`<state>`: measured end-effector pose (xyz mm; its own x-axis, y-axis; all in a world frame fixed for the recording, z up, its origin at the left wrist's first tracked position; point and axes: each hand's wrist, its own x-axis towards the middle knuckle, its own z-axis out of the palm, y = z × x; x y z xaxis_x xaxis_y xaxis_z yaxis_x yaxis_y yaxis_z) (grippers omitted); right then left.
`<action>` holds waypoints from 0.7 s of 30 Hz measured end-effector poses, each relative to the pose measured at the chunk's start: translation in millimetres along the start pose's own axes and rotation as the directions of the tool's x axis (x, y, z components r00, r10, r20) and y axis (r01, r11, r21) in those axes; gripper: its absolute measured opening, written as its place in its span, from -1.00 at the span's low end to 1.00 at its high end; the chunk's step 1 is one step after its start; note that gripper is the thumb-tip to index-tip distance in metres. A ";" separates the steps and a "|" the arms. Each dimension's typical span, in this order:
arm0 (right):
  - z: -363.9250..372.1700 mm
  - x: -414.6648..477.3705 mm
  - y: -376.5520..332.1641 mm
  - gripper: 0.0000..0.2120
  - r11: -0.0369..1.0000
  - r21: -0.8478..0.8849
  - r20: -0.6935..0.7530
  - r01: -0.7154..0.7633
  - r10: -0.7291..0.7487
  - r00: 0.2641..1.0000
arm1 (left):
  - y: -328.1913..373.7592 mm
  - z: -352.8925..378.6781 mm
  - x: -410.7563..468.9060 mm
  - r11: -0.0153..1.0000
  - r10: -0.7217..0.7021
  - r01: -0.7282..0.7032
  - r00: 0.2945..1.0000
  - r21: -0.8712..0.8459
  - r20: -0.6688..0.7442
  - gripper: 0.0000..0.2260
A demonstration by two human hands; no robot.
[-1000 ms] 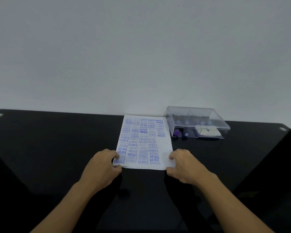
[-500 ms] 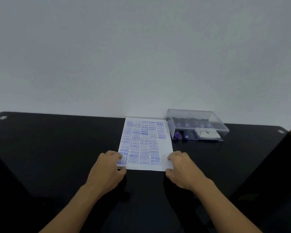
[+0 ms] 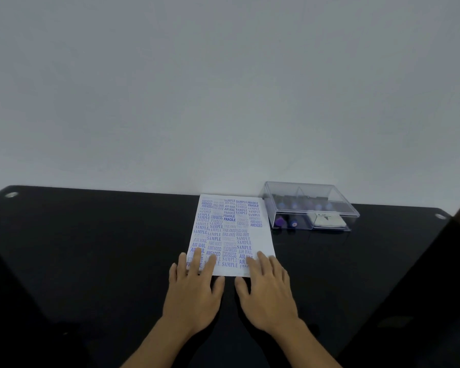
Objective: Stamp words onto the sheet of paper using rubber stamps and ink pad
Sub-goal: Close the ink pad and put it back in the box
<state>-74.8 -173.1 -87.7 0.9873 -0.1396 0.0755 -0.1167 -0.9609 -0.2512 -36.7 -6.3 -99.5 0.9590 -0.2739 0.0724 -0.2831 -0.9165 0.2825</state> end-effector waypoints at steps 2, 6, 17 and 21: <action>0.7 -1.3 -0.1 -0.42 1.000 -0.001 0.006 -0.002 0.002 1.000 | -2.1 3.6 -1.7 1.000 0.016 -0.015 1.000 0.019 -0.023 -0.23; -0.8 -2.9 -0.9 -0.42 1.000 0.003 0.005 0.002 -0.002 1.000 | -2.1 6.0 -0.4 0.998 0.002 -0.001 1.000 0.063 -0.014 -0.31; -1.2 -6.8 -2.3 -0.41 1.000 0.018 -0.012 -0.010 0.010 1.000 | 1.0 9.4 -3.7 0.996 0.012 -0.010 1.000 0.092 -0.022 -0.22; 0.9 -6.7 -5.5 -0.40 1.000 -0.004 -0.046 0.006 -0.006 0.999 | -6.0 17.1 -1.5 0.979 0.032 0.005 0.984 0.205 -0.173 -0.43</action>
<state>-80.7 -166.7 -87.7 0.9820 -0.1448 0.1212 -0.1115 -0.9626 -0.2471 -36.6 -5.3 -117.6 0.9370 -0.2480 0.2460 -0.2747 -0.9582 0.0803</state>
